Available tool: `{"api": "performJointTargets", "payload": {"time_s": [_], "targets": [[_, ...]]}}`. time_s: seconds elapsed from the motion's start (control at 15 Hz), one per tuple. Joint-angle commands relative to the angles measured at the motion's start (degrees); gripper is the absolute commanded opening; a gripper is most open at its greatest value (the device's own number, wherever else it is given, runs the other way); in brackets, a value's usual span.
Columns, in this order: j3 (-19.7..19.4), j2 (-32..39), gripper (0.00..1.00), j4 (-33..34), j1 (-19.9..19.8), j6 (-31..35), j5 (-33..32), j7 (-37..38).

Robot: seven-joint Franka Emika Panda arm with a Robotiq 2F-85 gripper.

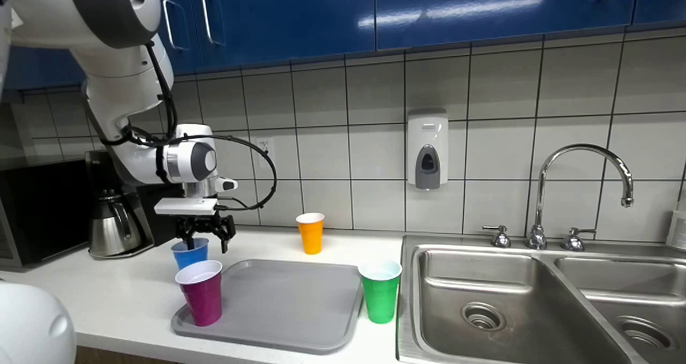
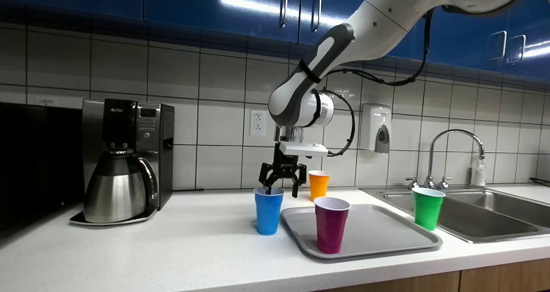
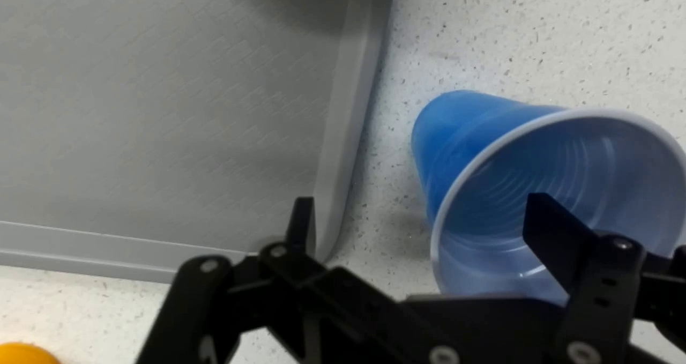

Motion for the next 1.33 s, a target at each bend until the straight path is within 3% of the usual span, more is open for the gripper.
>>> {"api": "performJointTargets", "payload": {"time_s": [0.0,0.13,0.2,0.33,0.87,1.0,1.27], "targets": [[-0.2,0.1,1.0,-0.2,0.1,0.9,-0.3,0.0],[-0.1,0.2,1.0,-0.2,0.1,0.9,-0.3,0.0],[-0.1,0.2,0.78,-0.2,0.1,1.0,-0.2,0.0],[-0.1,0.2,0.68,-0.4,0.1,1.4,-0.4,-0.1],[-0.2,0.8,0.05,-0.5,0.4,1.3,-0.5,0.3],[-0.3,1.4,0.0,-0.4,0.4,1.1,-0.4,0.5],[-0.2,1.6,0.01,-0.3,0.5,1.2,-0.4,0.6]]}}
